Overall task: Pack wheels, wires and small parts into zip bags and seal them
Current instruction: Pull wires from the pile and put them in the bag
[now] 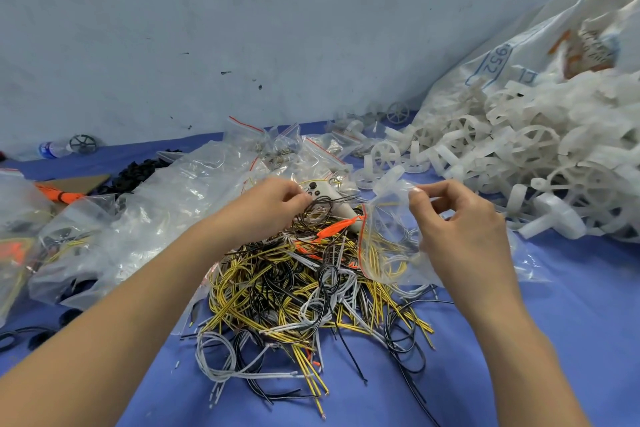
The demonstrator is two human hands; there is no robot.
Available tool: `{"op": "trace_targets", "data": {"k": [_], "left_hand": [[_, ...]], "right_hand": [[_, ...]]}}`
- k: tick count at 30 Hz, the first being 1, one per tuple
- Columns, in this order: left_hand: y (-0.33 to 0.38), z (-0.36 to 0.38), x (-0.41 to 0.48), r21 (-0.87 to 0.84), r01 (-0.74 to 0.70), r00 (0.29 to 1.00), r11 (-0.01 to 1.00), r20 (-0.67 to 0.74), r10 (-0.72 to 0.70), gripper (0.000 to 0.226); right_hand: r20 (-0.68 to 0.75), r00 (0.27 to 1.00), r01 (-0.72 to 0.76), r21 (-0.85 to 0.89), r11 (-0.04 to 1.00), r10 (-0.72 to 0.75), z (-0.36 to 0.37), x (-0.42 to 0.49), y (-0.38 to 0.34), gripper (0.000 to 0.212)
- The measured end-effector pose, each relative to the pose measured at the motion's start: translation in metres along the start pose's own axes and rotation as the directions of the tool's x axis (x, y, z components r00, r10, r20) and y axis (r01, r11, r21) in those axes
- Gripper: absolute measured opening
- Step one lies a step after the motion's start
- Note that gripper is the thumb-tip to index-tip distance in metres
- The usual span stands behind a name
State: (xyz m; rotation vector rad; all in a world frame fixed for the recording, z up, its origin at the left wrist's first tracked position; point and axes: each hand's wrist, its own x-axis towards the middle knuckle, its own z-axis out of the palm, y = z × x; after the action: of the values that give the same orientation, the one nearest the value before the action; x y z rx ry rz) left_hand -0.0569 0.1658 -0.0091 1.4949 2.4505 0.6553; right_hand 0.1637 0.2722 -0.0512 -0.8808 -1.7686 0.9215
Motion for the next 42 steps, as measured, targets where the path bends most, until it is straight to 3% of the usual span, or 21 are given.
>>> {"op": "trace_targets", "data": {"k": [2, 3, 5, 8, 11, 15, 17, 21, 24, 26, 29, 32, 34, 36, 38, 42], "left_hand": [[0.003, 0.001, 0.000, 0.097, -0.045, 0.992, 0.994, -0.111, 0.056, 0.026], [0.004, 0.000, 0.000, 0.068, -0.052, 0.988, 0.996, -0.141, 0.061, 0.024], [0.007, -0.007, 0.001, -0.164, -0.038, 0.986, 0.986, -0.167, 0.010, 0.017], [0.012, -0.019, 0.000, -0.509, -0.007, 0.989, 0.861, -0.128, -0.068, 0.024], [0.016, -0.024, -0.009, -0.647, -0.031, 0.994, 0.762, -0.100, -0.045, 0.025], [0.021, -0.032, -0.024, -0.758, -0.133, 0.979, 0.638, -0.200, -0.033, 0.023], [0.022, -0.031, -0.032, -0.837, -0.177, 0.966, 0.518, -0.249, -0.072, 0.021], [0.027, -0.008, -0.045, -0.966, -0.181, 0.968, 0.185, -0.208, -0.142, 0.028], [0.031, 0.012, -0.050, -0.983, -0.167, 0.972, 0.079, -0.178, -0.155, 0.022], [0.035, 0.017, -0.053, -0.984, -0.132, 0.980, 0.119, -0.148, -0.130, 0.022], [0.037, 0.017, -0.062, -0.905, -0.092, 0.994, 0.415, -0.106, -0.011, 0.032], [0.042, 0.017, -0.072, -0.739, -0.053, 0.970, 0.672, 0.121, 0.210, 0.032], [0.049, 0.025, -0.068, -0.611, -0.069, 0.940, 0.789, 0.224, 0.256, 0.028], [0.060, 0.040, -0.056, -0.433, -0.158, 0.961, 0.888, 0.141, 0.239, 0.025], [0.073, 0.054, -0.046, -0.309, -0.217, 0.969, 0.926, 0.046, 0.243, 0.023], [0.089, 0.079, -0.026, -0.285, -0.267, 0.961, 0.920, -0.013, 0.275, 0.031]], "right_hand": [[0.000, 1.000, 0.001, -0.002, 1.000, -0.001, 0.000, 0.000, 0.000, 0.018], [0.000, 1.000, 0.000, -0.001, 1.000, 0.000, 0.000, 0.000, 0.000, 0.018], [-0.005, 1.000, -0.001, 0.003, 1.000, 0.001, 0.001, 0.001, 0.000, 0.018], [-0.006, 1.000, 0.000, 0.005, 1.000, 0.001, 0.000, 0.001, 0.000, 0.018], [-0.011, 1.000, 0.002, 0.008, 1.000, -0.002, -0.002, 0.000, -0.001, 0.018], [-0.013, 1.000, -0.003, 0.008, 1.000, 0.003, -0.002, 0.000, -0.001, 0.019], [-0.014, 1.000, -0.008, 0.006, 1.000, 0.008, -0.002, 0.000, -0.002, 0.018], [-0.020, 1.000, -0.014, 0.008, 1.000, 0.014, -0.003, -0.001, -0.003, 0.018], [-0.022, 1.000, -0.016, -0.004, 1.000, 0.016, -0.004, -0.001, -0.002, 0.018], [-0.021, 1.000, -0.013, -0.014, 1.000, 0.013, -0.006, 0.000, -0.003, 0.019], [-0.010, 1.000, -0.006, 0.001, 1.000, 0.006, -0.009, 0.001, -0.004, 0.018], [0.031, 0.999, -0.009, 0.058, 0.998, 0.008, -0.013, 0.000, -0.005, 0.016], [0.080, 0.997, -0.011, 0.080, 0.997, 0.004, -0.015, -0.001, -0.005, 0.013], [0.129, 0.992, -0.012, 0.086, 0.996, 0.001, -0.016, -0.002, -0.006, 0.011], [0.175, 0.985, -0.008, 0.085, 0.996, -0.007, -0.016, -0.004, -0.006, 0.010], [0.219, 0.975, 0.033, 0.034, 0.999, -0.040, -0.016, -0.007, -0.007, 0.011]]}}
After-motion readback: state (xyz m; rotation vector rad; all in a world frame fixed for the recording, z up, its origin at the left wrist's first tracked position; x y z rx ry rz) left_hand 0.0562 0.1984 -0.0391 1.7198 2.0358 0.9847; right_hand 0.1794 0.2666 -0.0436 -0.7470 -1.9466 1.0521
